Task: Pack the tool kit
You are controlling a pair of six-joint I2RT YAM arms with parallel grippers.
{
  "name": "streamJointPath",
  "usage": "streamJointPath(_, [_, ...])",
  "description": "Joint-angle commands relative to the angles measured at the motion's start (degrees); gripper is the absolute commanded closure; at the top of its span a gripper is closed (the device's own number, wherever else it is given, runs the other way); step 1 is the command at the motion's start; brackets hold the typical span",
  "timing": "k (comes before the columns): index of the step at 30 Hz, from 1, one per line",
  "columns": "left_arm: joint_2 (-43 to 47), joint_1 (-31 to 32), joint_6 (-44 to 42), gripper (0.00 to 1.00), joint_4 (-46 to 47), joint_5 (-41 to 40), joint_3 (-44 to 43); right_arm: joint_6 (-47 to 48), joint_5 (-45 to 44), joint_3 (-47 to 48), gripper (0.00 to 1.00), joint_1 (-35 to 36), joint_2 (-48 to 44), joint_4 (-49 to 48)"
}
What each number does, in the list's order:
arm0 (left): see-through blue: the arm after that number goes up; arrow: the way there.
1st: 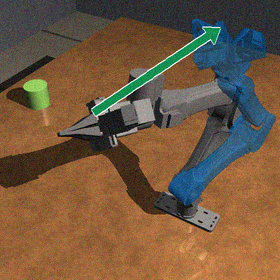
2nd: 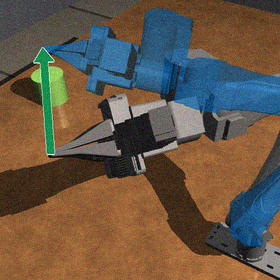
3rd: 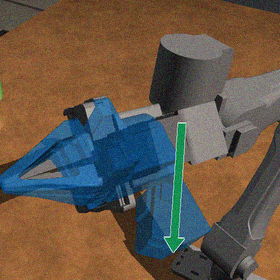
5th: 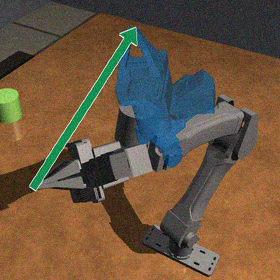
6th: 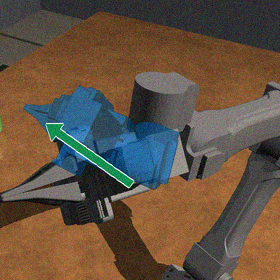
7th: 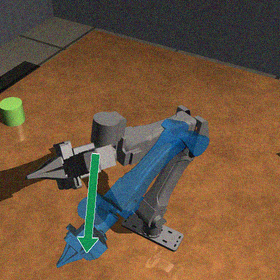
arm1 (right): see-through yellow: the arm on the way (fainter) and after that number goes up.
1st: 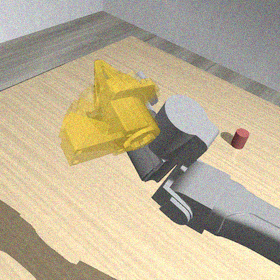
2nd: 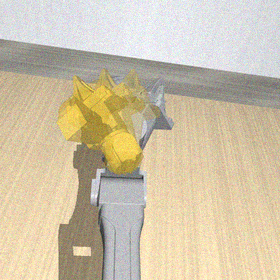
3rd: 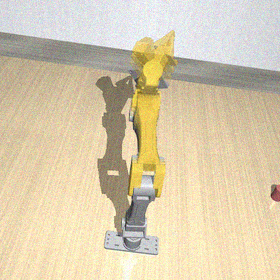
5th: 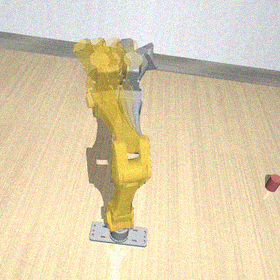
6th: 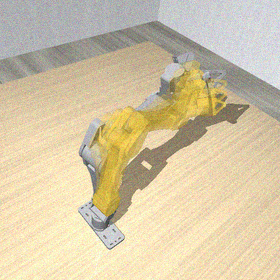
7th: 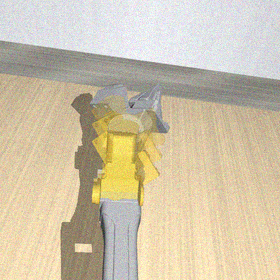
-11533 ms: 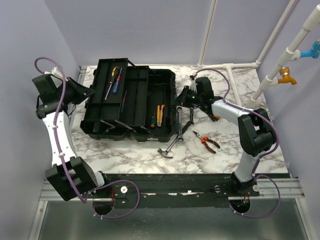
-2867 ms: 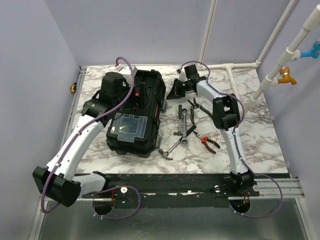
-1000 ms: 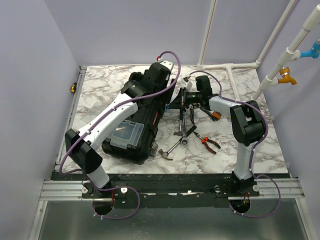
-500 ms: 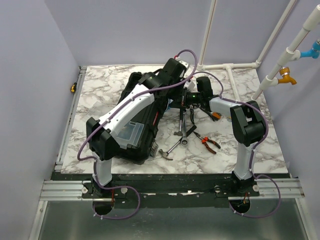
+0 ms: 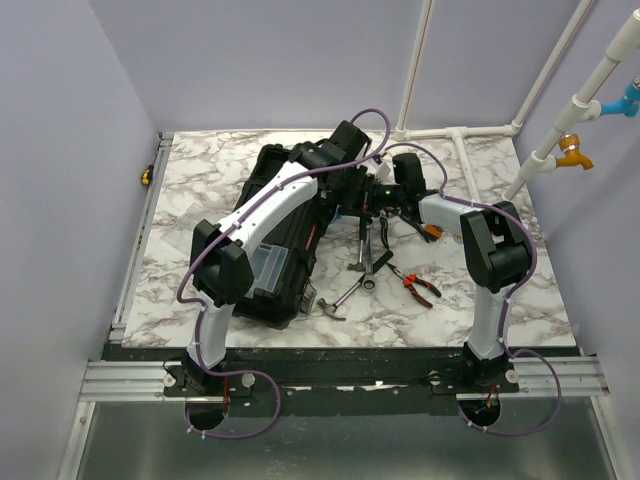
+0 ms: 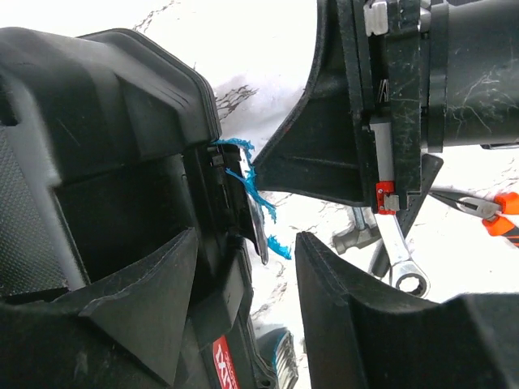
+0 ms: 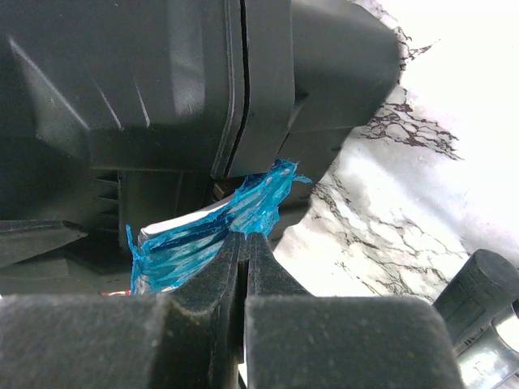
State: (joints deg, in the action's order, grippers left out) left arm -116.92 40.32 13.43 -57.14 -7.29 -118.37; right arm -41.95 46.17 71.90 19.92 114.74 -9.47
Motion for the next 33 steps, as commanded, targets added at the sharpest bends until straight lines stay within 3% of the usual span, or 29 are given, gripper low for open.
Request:
streamJointPath(1, [-1.3, -0.3, 0.5, 0.49, -0.4, 0.2, 0.1, 0.8, -1.0, 1.2, 0.99, 0.1, -2.5, 0.6])
streamJointPath(15, [-3.6, -0.9, 0.9, 0.56, 0.8, 4.1, 1.5, -0.1, -0.5, 0.8, 0.99, 0.3, -2.9, -0.8])
streamJointPath(19, [-5.7, -1.4, 1.3, 0.74, -1.2, 0.3, -0.3, 0.3, -0.7, 0.6, 0.99, 0.3, -3.2, -0.4])
streamJointPath(23, [-7.2, -2.3, 2.0, 0.81, -3.2, -2.4, -1.6, 0.4, -1.0, 0.2, 0.99, 0.3, -3.3, -0.5])
streamJointPath(28, [-6.8, -4.1, 2.0, 1.0, -3.0, 0.4, -0.3, 1.4, -3.2, 0.0, 0.99, 0.2, -3.9, 1.2])
streamJointPath(33, [-4.4, -6.2, 2.0, 1.0, -0.1, 7.0, 2.6, 3.1, -13.9, -2.1, 0.99, 0.0, -6.3, 4.8])
